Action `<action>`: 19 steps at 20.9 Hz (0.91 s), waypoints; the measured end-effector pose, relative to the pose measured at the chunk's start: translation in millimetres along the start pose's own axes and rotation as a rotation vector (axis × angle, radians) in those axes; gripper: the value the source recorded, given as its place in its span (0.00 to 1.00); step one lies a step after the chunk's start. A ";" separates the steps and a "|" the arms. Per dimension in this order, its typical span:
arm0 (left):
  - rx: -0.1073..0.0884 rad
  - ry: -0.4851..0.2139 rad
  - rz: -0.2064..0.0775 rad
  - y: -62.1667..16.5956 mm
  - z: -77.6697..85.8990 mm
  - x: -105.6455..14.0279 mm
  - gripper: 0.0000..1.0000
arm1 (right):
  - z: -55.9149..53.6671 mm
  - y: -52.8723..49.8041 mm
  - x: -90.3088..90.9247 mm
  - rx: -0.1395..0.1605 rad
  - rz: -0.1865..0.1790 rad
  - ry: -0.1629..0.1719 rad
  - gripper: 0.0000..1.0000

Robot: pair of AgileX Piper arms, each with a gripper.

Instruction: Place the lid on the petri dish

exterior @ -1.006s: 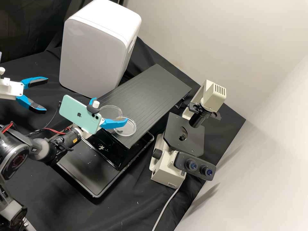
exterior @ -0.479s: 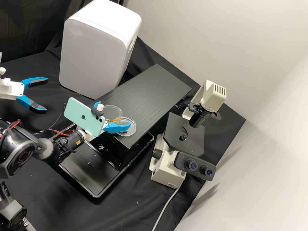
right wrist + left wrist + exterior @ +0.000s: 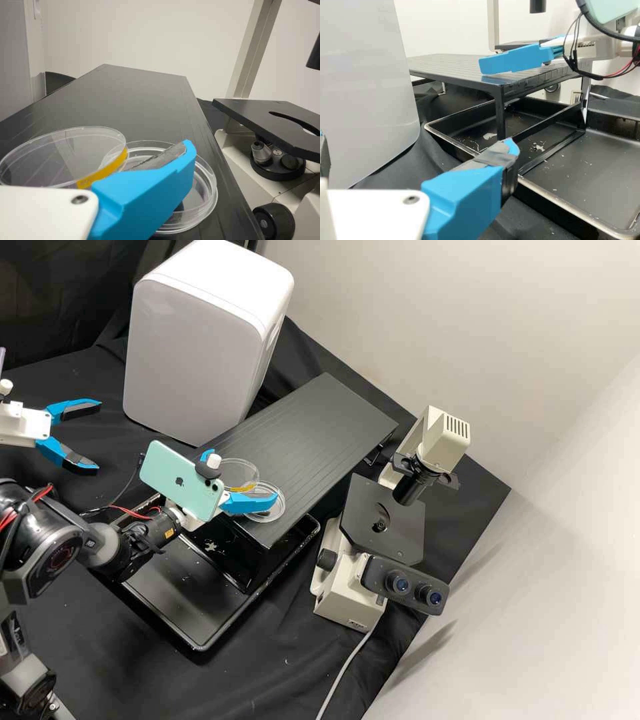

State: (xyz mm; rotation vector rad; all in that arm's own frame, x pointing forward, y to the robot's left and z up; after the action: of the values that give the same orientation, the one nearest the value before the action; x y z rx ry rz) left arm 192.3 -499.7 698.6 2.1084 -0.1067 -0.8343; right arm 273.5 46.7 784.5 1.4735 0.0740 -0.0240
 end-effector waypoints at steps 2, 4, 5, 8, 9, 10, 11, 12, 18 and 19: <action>0.000 0.000 0.000 0.0 0.0 0.0 1.00 | 0.2 -0.4 0.5 0.009 -0.001 0.000 1.00; 0.000 0.000 0.000 0.0 0.0 0.0 1.00 | 0.1 -0.3 0.5 0.016 0.001 0.002 1.00; 0.000 0.000 0.000 0.0 0.0 0.0 1.00 | 0.1 -0.3 0.5 0.017 0.001 0.002 1.00; 0.000 0.000 0.000 0.0 0.0 0.0 1.00 | 0.0 -0.3 0.5 0.021 0.000 0.003 1.00; 0.000 0.000 0.000 0.0 0.0 0.0 1.00 | 0.0 -0.3 0.5 0.021 0.000 0.003 1.00; 0.000 0.000 0.000 0.0 0.0 0.0 1.00 | 0.0 -0.3 0.5 0.021 0.000 0.003 1.00; 0.000 0.000 0.000 0.0 0.0 0.0 1.00 | 0.0 -0.3 0.5 0.021 0.000 0.003 1.00; 0.000 0.000 0.000 0.0 0.0 0.0 1.00 | 0.0 -0.3 0.5 0.021 0.000 0.003 1.00; 0.000 0.000 0.000 0.0 0.0 0.0 1.00 | -4.4 -2.9 2.5 0.016 -0.009 0.018 1.00; 0.000 0.000 0.000 0.0 0.0 0.0 1.00 | -4.8 -4.5 3.7 0.009 -0.015 0.019 1.00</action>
State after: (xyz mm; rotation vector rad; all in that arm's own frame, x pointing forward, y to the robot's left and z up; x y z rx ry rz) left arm 192.3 -499.7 698.6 2.1084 -0.1067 -0.8343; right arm 276.7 51.1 779.3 1.4822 0.1002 -0.0229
